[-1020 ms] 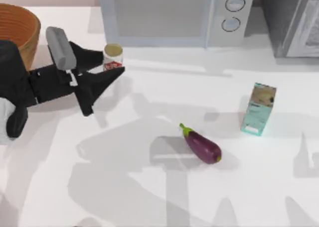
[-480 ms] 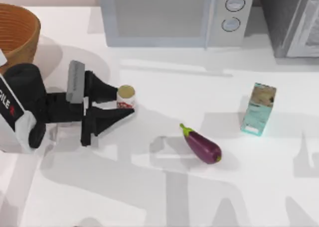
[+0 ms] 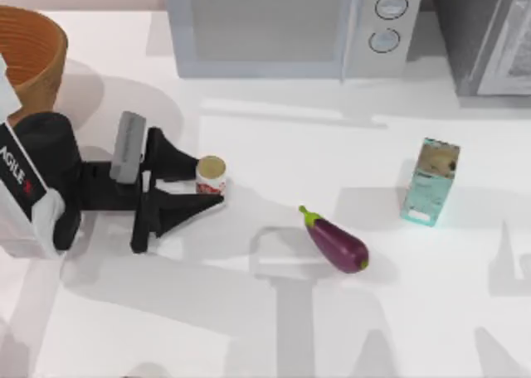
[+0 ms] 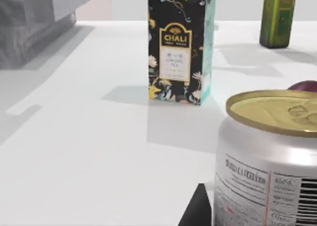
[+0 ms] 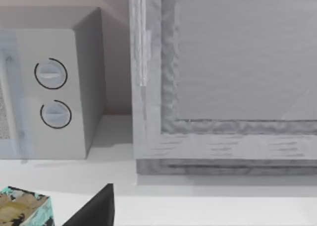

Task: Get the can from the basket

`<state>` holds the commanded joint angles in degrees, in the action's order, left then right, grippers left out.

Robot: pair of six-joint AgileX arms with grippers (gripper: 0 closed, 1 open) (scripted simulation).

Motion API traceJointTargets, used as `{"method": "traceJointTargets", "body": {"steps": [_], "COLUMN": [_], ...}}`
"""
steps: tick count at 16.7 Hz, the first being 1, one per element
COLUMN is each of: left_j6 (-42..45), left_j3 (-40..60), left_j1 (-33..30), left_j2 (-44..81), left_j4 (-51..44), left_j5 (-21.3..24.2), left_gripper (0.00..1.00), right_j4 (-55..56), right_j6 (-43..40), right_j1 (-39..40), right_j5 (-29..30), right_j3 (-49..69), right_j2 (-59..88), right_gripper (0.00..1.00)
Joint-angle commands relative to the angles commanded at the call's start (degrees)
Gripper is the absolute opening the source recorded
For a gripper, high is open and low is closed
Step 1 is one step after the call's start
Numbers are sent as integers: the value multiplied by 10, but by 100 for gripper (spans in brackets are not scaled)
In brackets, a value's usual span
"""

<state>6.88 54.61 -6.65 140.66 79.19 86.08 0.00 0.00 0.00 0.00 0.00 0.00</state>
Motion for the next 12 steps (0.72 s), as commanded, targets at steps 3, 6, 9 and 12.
{"method": "traceJointTargets", "body": {"steps": [3, 6, 9, 12], "left_j6": [0, 0, 0, 0], "left_j3": [0, 0, 0, 0], "left_j1": [0, 0, 0, 0], "left_j2": [0, 0, 0, 0], "left_j4": [0, 0, 0, 0], "left_j5": [0, 0, 0, 0], "left_gripper": [0, 23, 45, 68], "right_j4": [0, 0, 0, 0], "right_j6": [0, 0, 0, 0], "right_j1": [0, 0, 0, 0], "right_j5": [0, 0, 0, 0], "right_j3": [0, 0, 0, 0], "right_j2": [0, 0, 0, 0], "right_gripper": [100, 100, 100, 100]}}
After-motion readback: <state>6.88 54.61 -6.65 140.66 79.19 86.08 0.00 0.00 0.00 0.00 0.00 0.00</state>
